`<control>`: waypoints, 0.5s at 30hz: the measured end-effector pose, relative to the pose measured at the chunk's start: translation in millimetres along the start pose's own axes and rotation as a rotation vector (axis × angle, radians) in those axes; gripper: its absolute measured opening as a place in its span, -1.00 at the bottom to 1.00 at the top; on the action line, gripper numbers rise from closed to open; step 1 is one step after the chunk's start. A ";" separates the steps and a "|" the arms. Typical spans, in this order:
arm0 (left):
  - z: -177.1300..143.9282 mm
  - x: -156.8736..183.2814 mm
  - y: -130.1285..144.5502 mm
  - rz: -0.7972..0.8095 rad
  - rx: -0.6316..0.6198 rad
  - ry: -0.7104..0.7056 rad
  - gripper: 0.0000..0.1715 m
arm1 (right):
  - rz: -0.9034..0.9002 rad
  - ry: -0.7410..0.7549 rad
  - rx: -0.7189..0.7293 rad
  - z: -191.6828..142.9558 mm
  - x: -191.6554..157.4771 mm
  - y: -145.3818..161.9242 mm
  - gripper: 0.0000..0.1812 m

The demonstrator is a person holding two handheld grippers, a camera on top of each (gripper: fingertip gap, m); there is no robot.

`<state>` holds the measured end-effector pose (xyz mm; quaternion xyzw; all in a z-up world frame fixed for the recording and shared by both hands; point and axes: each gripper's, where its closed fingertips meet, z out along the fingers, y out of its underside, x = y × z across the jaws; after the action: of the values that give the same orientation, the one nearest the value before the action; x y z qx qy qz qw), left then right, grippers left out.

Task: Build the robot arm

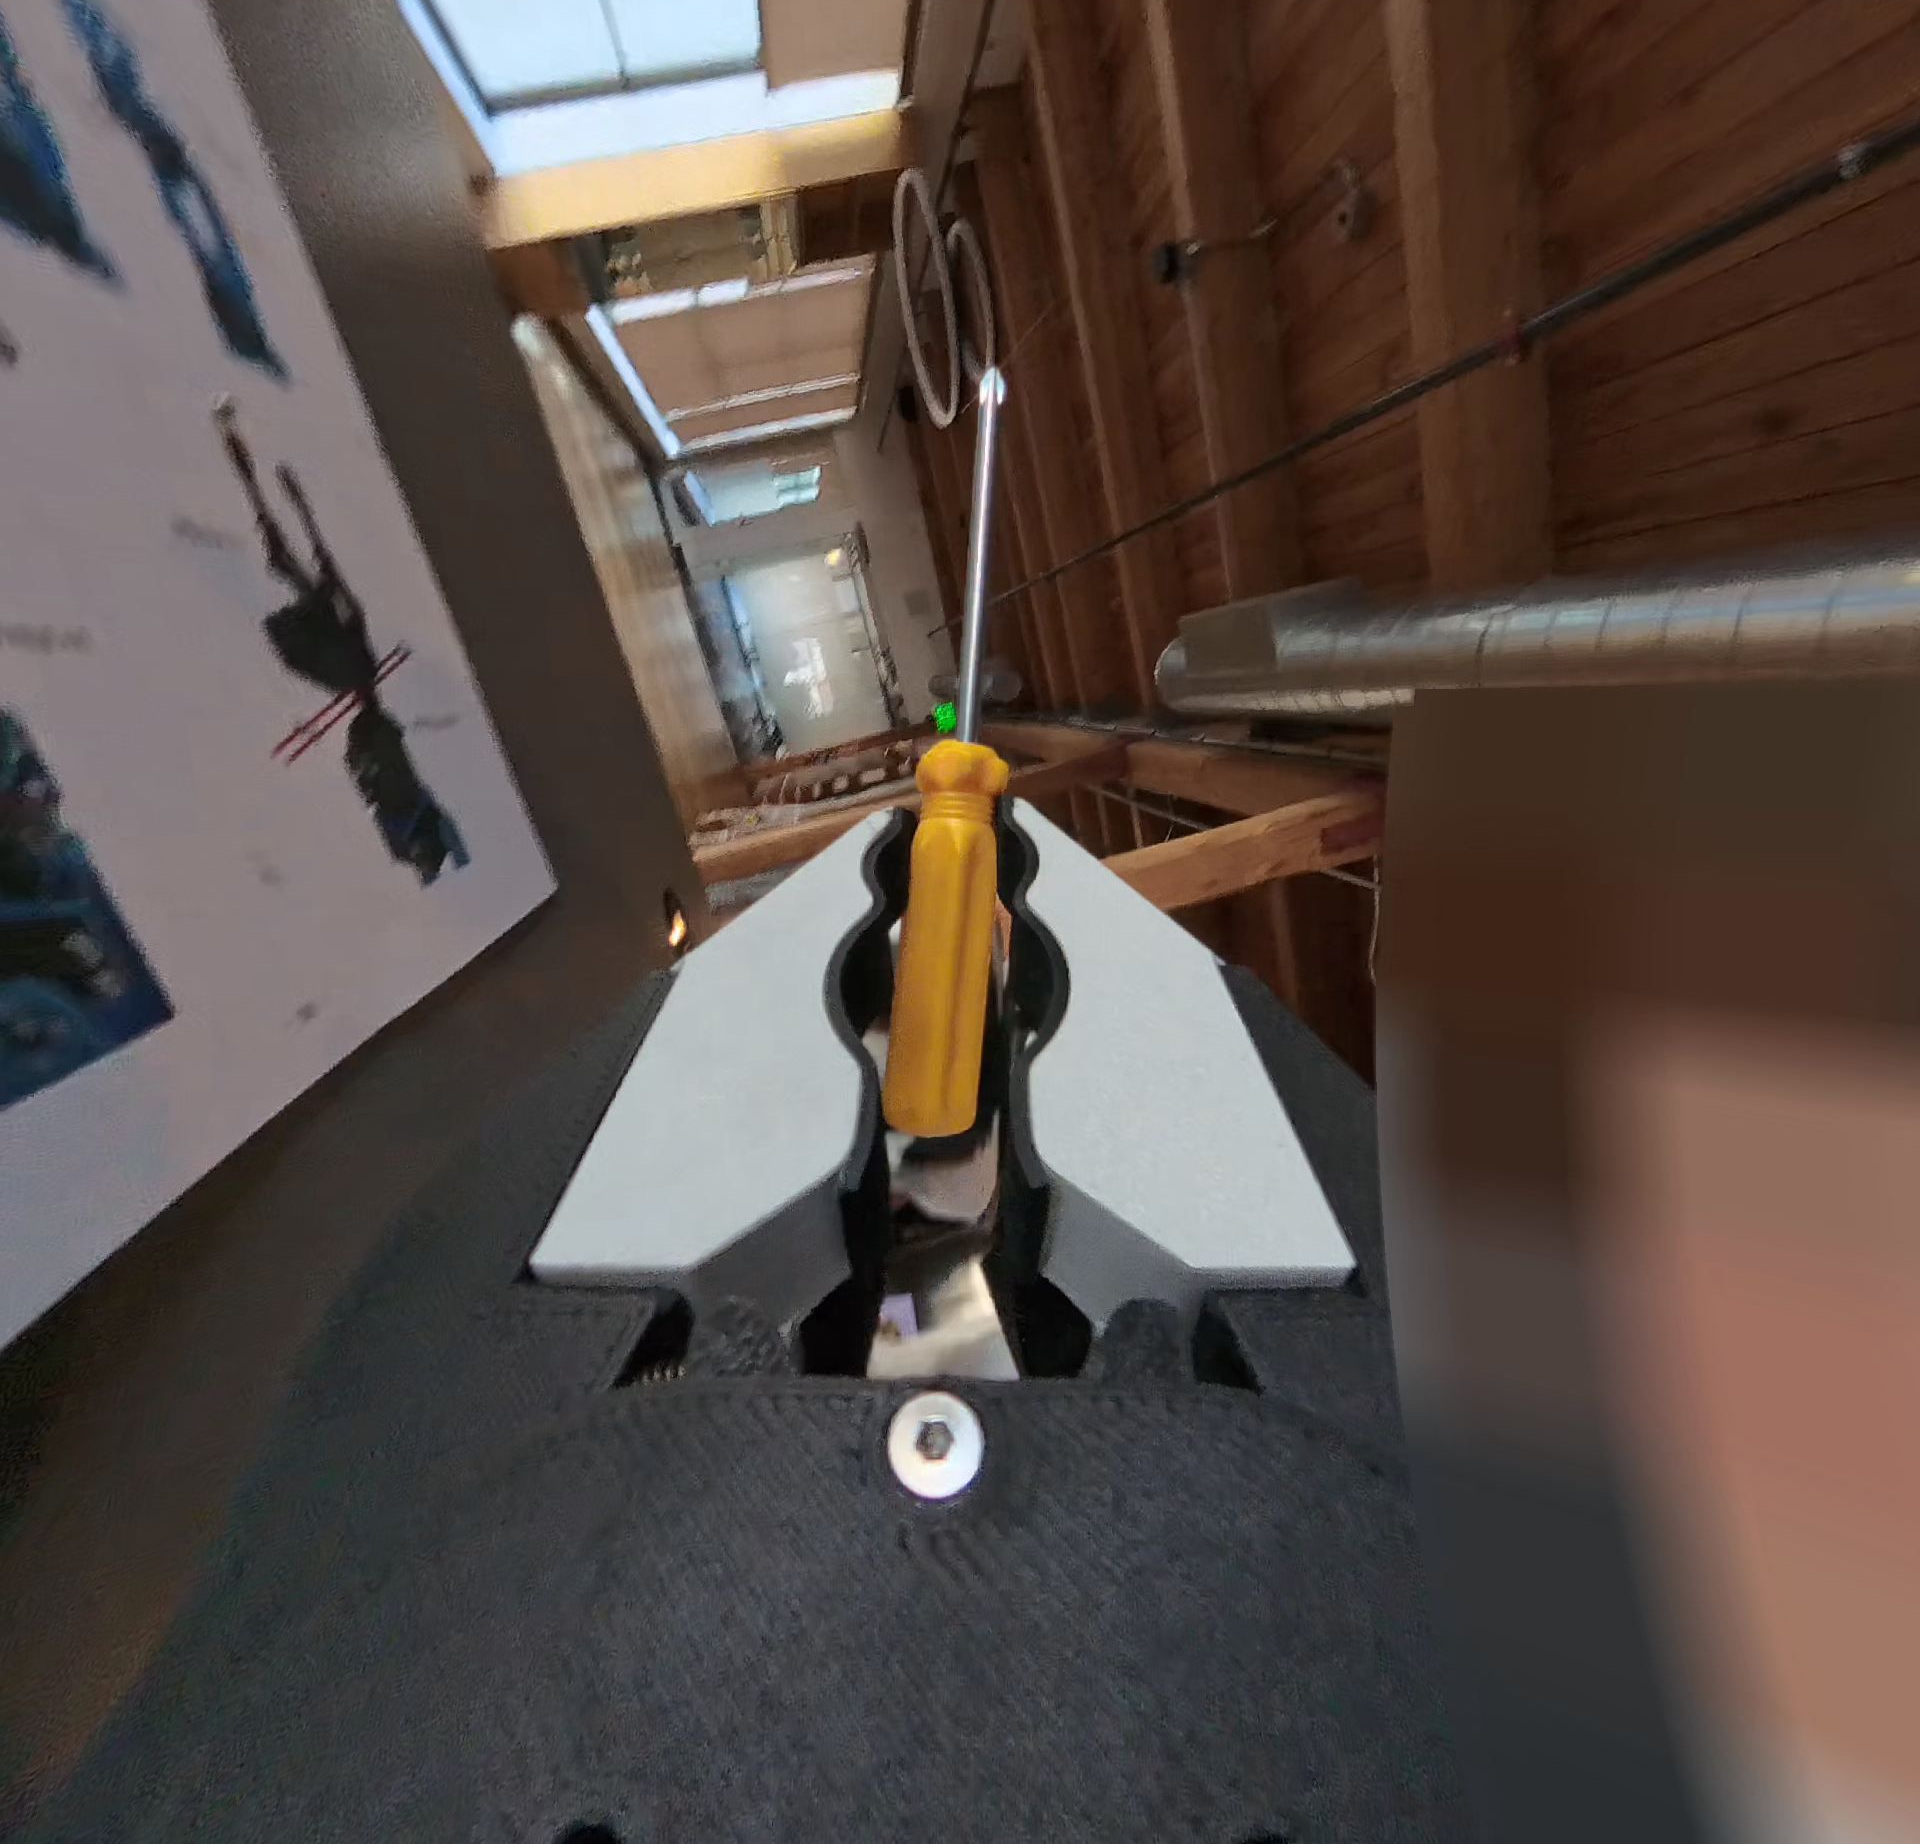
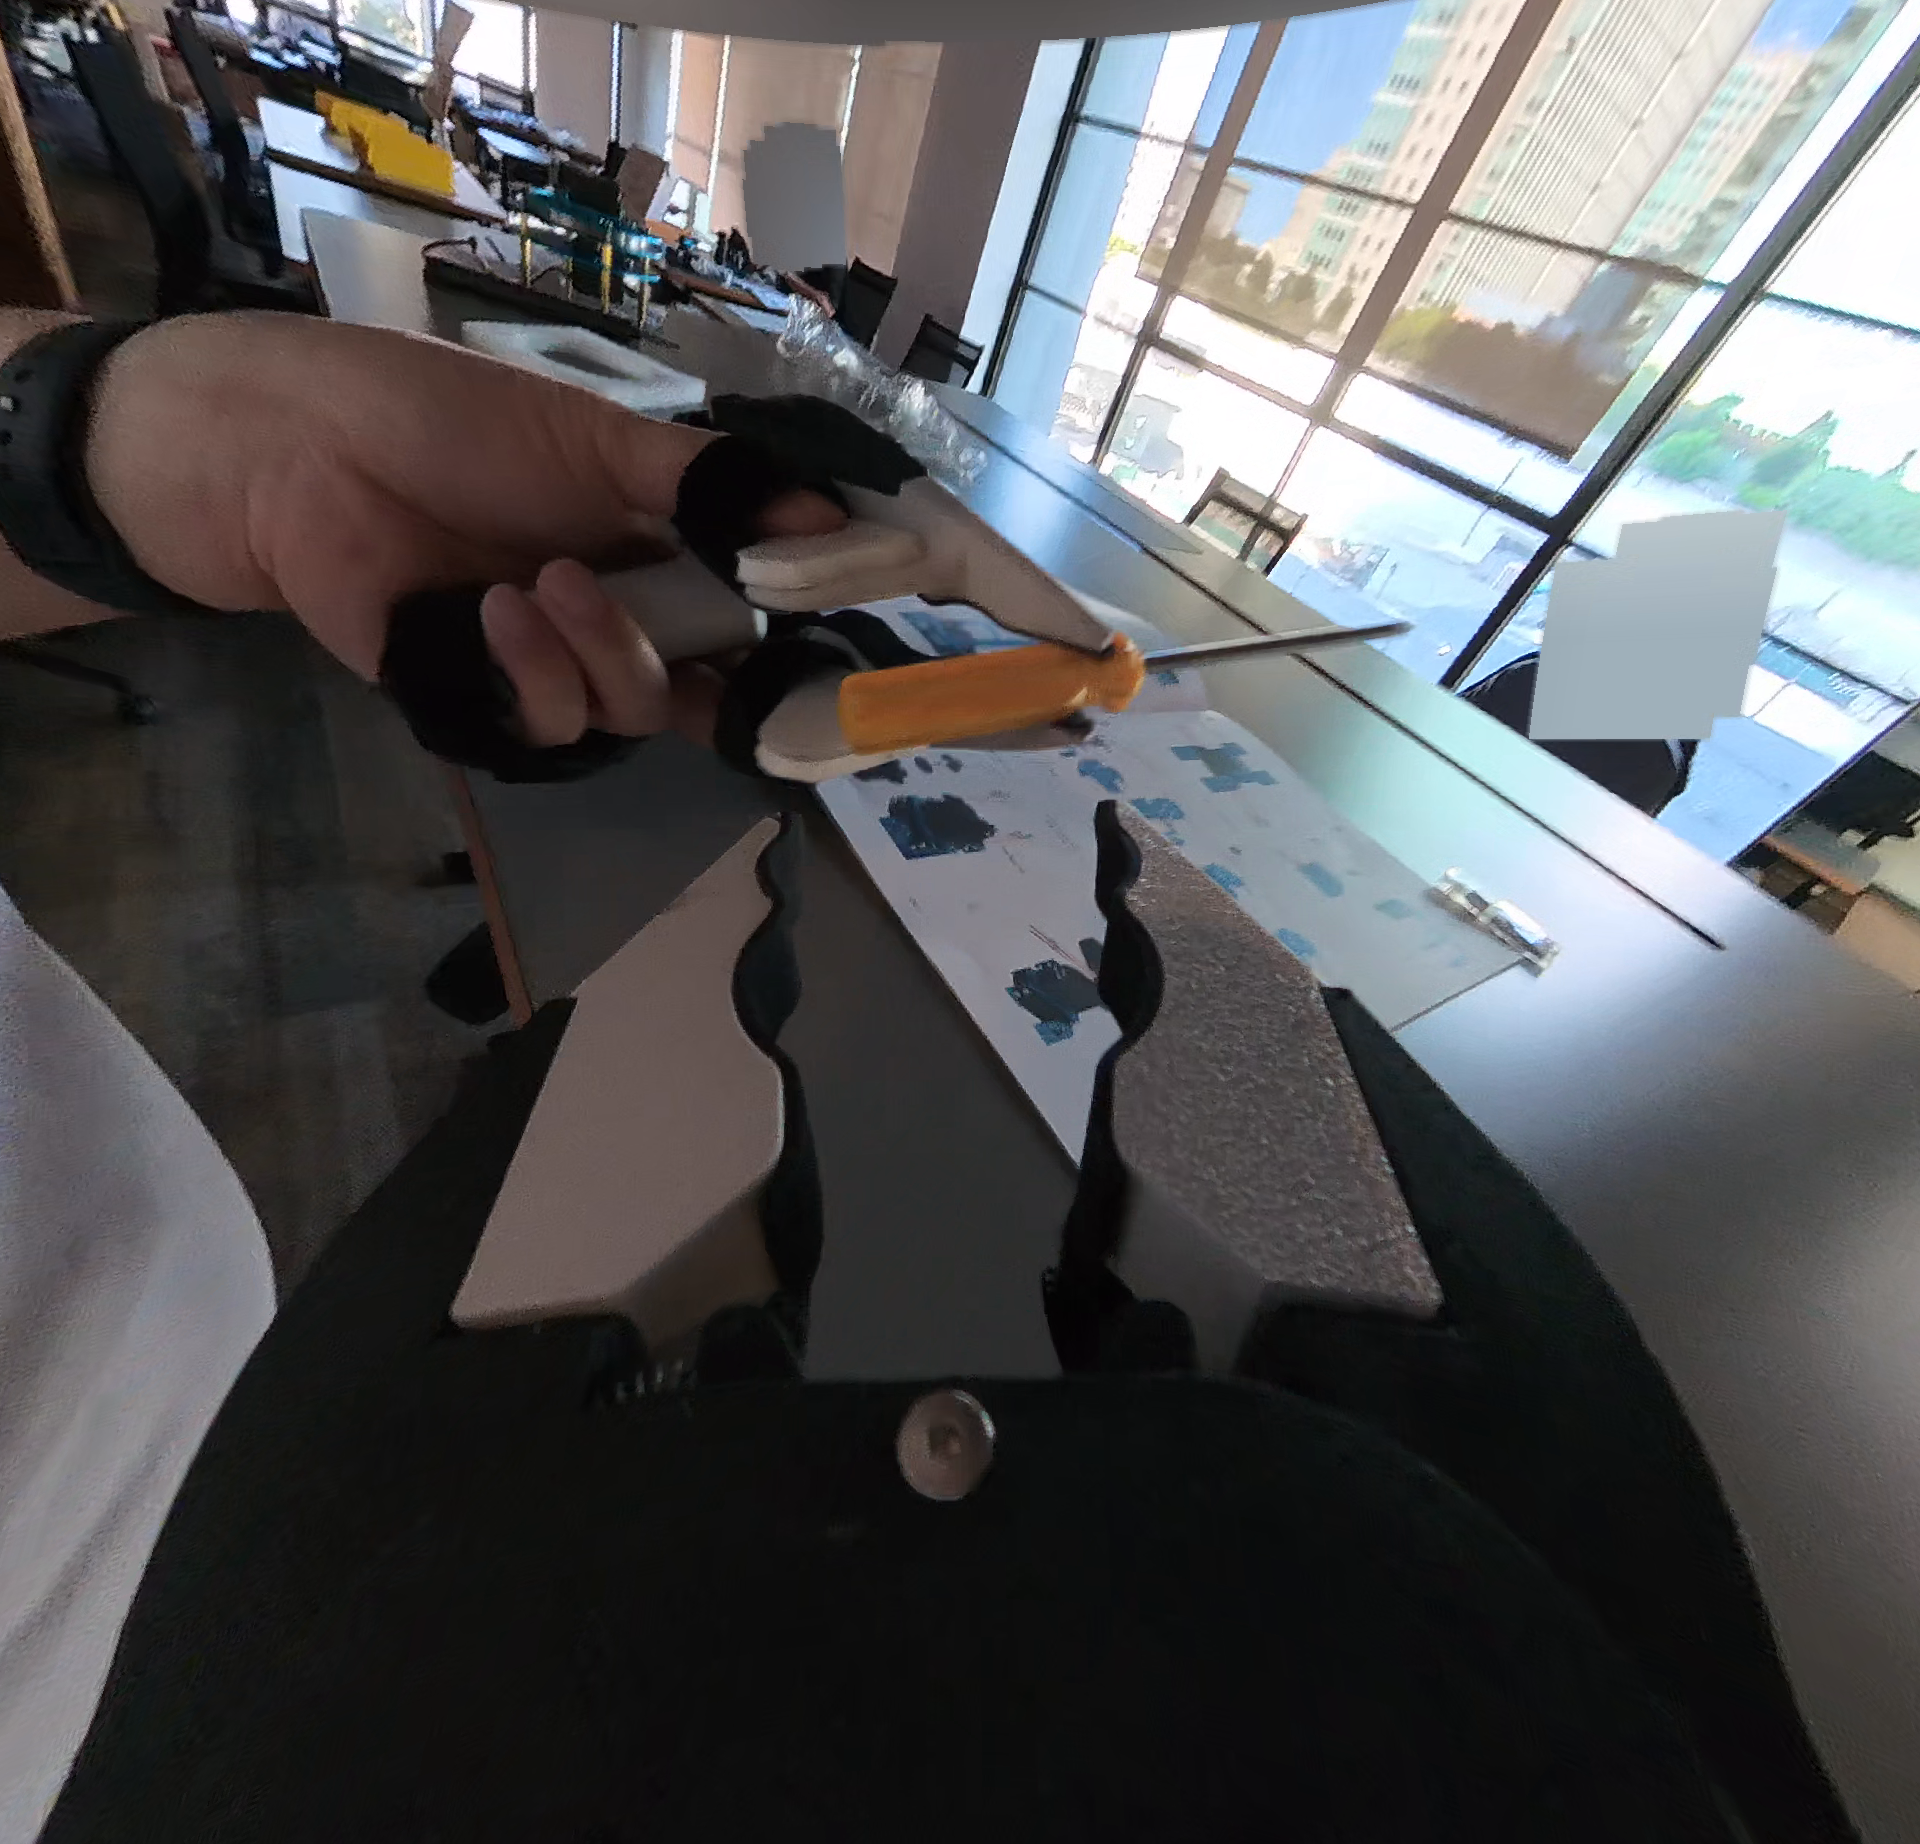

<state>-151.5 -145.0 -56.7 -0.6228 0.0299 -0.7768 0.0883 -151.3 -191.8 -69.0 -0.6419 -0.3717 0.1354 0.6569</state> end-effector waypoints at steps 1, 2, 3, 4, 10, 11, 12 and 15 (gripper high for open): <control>-2.6 -8.2 4.6 -0.014 -0.030 -0.043 -0.83 | 0.033 -0.012 -0.018 0.7 3.3 3.5 -0.40; -8.4 -16.0 6.2 -0.019 -0.043 -0.095 -0.84 | 0.083 -0.025 -0.024 1.2 7.9 5.6 -0.41; -16.5 -23.1 6.4 -0.017 -0.064 -0.153 -0.83 | 0.136 -0.049 -0.017 1.0 11.7 5.9 -0.40; -26.2 -29.3 5.6 -0.014 -0.099 -0.220 -0.83 | 0.192 -0.071 0.004 -0.3 16.2 4.5 -0.41; -69.6 -46.0 -13.6 -0.035 -0.312 -0.641 -0.83 | 0.493 -0.004 0.148 -14.0 87.9 7.4 -0.47; -69.0 -46.4 -16.3 -0.020 -0.347 -0.688 -0.83 | 0.573 0.031 0.154 -16.8 101.7 14.1 -0.49; -66.2 -46.3 -19.2 0.008 -0.382 -0.720 -0.83 | 0.662 0.051 0.148 -19.7 111.6 22.9 -0.49; -58.3 -52.0 -20.2 0.070 -0.493 -0.796 -0.83 | 0.867 0.028 0.226 -32.5 123.6 29.2 -0.50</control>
<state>-199.3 -119.7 -116.6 -0.8733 0.1984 -0.4439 -0.0315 -36.1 -130.9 -54.4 -0.6642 -0.0423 0.4292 0.6106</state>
